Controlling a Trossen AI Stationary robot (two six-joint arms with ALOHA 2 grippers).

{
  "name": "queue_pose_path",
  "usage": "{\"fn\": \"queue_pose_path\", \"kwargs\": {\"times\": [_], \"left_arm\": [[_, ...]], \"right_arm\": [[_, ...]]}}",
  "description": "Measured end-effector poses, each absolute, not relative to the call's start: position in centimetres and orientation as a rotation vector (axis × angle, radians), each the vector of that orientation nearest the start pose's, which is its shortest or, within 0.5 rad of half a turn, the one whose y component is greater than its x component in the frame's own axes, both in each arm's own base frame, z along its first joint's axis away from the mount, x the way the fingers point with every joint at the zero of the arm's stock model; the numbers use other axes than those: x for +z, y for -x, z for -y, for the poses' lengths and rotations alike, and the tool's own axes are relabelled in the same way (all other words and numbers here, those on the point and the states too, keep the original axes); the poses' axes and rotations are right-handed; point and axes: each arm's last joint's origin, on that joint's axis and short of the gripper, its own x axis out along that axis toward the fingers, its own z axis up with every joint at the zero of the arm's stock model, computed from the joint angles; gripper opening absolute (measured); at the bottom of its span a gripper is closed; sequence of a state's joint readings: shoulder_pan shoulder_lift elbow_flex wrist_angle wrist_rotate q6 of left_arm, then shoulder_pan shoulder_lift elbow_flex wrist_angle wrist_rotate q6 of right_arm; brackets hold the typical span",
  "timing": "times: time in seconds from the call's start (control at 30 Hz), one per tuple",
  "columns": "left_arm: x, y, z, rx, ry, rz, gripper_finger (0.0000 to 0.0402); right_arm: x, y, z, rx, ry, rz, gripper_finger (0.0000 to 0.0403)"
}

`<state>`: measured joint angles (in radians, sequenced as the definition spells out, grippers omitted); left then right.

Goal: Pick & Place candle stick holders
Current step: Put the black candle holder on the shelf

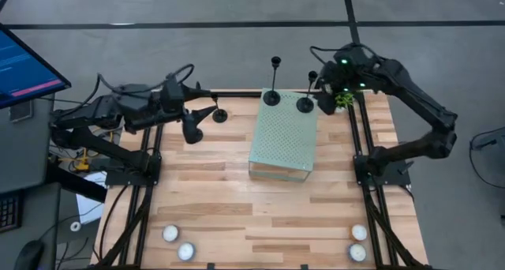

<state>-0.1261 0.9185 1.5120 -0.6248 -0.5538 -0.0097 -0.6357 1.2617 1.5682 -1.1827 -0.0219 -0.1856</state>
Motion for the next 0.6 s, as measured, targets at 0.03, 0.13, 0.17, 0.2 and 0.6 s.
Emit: {"fn": "queue_pose_path", "kwargs": {"times": [0.03, 0.13, 0.17, 0.2, 0.6], "left_arm": [[49.5, -12.4, 0.0, 0.45, 0.003, -0.051, 0.0231], [48.6, -12.9, -0.2, 0.537, 0.002, -0.124, 0.0231], [48.3, -13.1, -0.2, 0.568, 0.006, -0.145, 0.0231], [48.0, -13.3, -0.2, 0.599, 0.013, -0.167, 0.0231], [42.7, -15.6, 0.0, 0.788, 0.342, -0.396, 0.0231]], "right_arm": [[41.7, -16.9, 12.4, -0.495, -0.117, -0.877, 0.0297], [43.3, -14.7, 10.8, -0.514, -0.119, -0.824, 0.0297], [43.8, -14.0, 10.3, -0.524, -0.118, -0.803, 0.0297], [44.1, -13.3, 9.8, -0.536, -0.118, -0.783, 0.0297], [46.4, -7.4, 5.5, -0.642, -0.153, -0.558, 0.0297]]}}
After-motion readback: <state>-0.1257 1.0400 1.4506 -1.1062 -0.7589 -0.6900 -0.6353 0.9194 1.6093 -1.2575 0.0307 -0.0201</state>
